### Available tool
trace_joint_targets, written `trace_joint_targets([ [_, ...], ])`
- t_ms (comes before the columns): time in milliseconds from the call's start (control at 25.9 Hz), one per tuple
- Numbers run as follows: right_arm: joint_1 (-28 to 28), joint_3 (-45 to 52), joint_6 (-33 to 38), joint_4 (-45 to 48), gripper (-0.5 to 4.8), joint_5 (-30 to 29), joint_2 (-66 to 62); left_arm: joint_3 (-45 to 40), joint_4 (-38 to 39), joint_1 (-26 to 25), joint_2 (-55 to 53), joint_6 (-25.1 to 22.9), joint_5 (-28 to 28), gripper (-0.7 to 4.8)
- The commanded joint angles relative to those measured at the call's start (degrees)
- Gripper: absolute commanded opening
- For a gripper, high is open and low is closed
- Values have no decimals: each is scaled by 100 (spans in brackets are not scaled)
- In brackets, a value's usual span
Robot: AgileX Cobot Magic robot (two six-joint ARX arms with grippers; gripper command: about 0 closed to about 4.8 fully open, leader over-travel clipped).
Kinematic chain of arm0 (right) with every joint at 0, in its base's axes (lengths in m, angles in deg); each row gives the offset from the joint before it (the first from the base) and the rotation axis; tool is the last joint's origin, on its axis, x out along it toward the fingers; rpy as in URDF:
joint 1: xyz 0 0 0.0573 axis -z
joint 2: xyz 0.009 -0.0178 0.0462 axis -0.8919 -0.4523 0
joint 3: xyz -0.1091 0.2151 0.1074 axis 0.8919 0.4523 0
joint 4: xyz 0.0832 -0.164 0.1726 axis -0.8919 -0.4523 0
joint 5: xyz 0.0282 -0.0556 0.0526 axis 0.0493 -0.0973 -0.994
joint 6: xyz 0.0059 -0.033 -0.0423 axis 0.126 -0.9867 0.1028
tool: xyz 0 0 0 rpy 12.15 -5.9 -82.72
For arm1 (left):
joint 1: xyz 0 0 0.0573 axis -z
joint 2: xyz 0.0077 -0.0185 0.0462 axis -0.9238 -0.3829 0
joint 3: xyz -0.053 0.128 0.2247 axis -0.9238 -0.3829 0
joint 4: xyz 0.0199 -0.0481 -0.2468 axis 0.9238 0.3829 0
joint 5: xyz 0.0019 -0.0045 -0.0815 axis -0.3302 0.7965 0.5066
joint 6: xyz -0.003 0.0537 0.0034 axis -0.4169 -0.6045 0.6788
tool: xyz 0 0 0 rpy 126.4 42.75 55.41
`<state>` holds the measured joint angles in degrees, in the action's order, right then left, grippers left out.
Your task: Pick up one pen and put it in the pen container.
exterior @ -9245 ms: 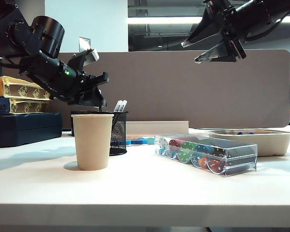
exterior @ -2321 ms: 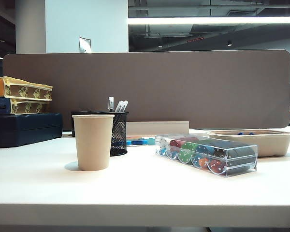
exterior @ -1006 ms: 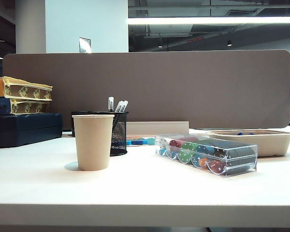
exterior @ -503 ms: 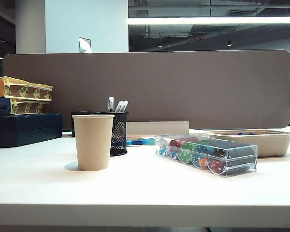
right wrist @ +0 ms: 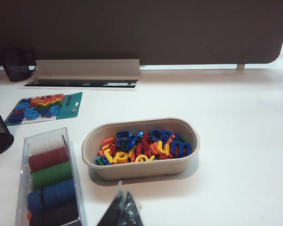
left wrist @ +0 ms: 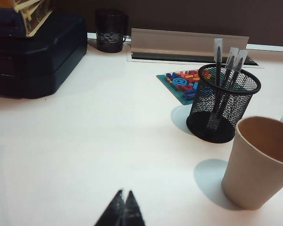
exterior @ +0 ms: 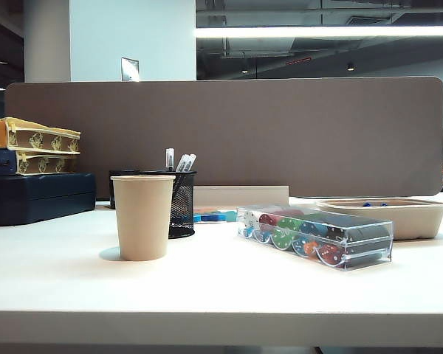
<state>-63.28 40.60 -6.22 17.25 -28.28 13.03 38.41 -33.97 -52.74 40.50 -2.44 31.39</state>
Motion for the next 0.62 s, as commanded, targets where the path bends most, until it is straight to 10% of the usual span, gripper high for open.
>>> trace_joint_targets([
  [39, 0, -24, 52, -240, -3, 11, 382, 13, -101, 0, 83, 129, -15, -6],
  [619, -651, -26, 68, -713, -3, 186, 632, 55, 1755, 33, 1770, 170, -17, -6],
])
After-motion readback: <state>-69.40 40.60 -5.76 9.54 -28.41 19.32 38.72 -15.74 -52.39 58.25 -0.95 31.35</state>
